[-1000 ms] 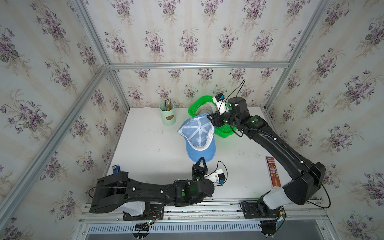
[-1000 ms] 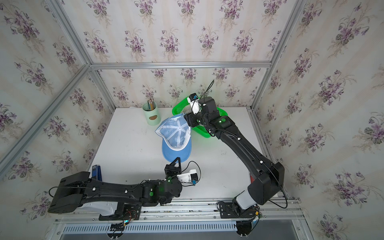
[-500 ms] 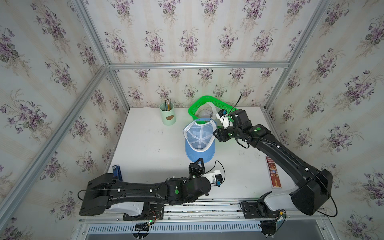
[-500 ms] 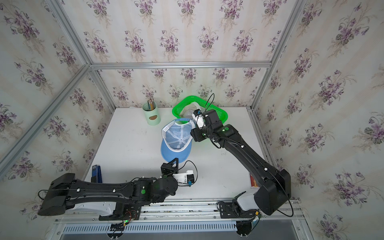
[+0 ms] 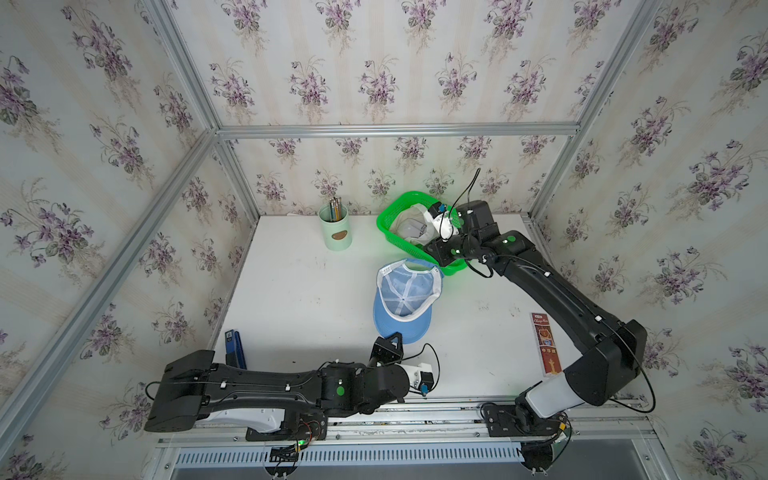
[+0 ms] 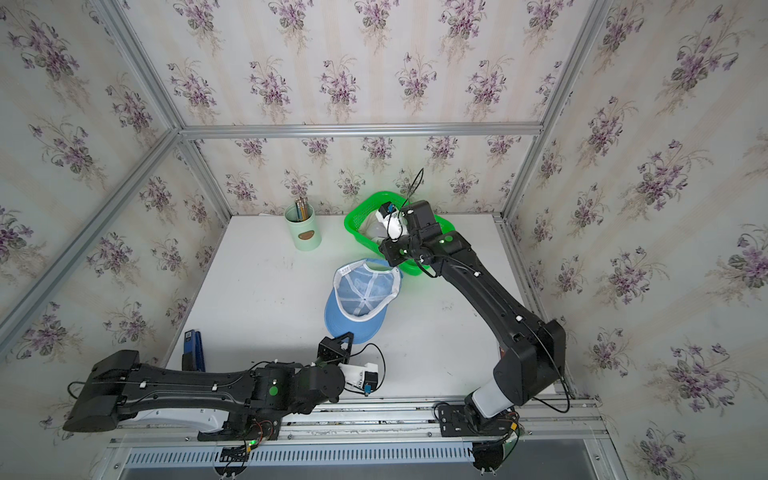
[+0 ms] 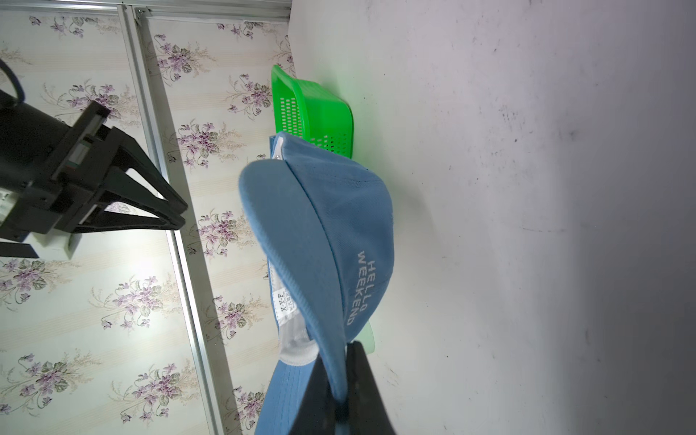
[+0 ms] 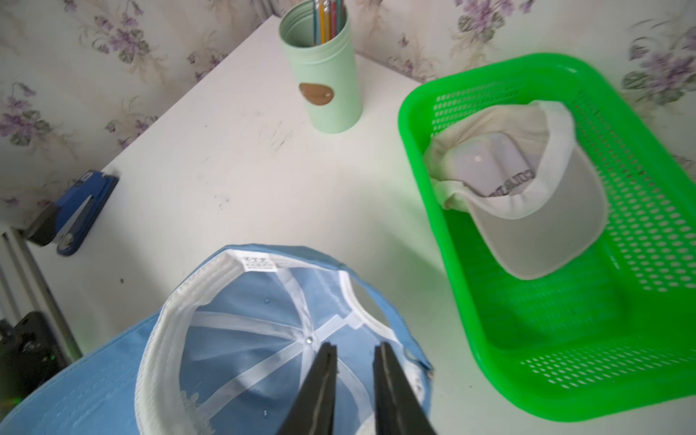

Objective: Turn the baseball cap inside out
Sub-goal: Turn over the baseball cap.

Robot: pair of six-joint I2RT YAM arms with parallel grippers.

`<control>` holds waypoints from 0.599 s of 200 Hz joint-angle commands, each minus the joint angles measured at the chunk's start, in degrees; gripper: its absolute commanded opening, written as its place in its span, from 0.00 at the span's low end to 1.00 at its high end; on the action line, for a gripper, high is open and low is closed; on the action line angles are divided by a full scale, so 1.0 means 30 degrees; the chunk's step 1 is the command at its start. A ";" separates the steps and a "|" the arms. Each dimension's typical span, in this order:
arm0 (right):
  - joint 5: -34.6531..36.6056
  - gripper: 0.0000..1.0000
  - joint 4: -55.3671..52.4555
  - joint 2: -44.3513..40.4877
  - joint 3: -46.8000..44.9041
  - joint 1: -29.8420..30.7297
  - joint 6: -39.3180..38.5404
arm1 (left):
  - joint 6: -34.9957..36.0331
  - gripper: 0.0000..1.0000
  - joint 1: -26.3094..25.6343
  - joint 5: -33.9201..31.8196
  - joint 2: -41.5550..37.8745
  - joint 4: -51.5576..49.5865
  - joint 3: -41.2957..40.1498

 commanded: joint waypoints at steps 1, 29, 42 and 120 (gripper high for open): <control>-0.1267 0.19 0.1081 -0.0904 -0.1436 0.0064 -0.0094 | 0.0482 0.00 -0.0005 -0.0042 -0.0202 0.0604 0.0199; -0.0851 0.18 0.1558 -0.0751 -0.2276 0.1272 0.0193 | 0.0803 0.00 -0.0153 -0.0256 -0.0116 0.0761 0.0279; -0.0754 0.17 0.1782 -0.0157 -0.2335 0.1335 0.0526 | 0.0923 0.00 -0.0210 -0.0347 -0.0013 0.0919 0.0307; 0.1861 0.13 0.3030 0.2520 -0.2573 0.1925 0.1543 | 0.1485 0.00 -0.0562 -0.1191 0.0034 0.1568 0.0455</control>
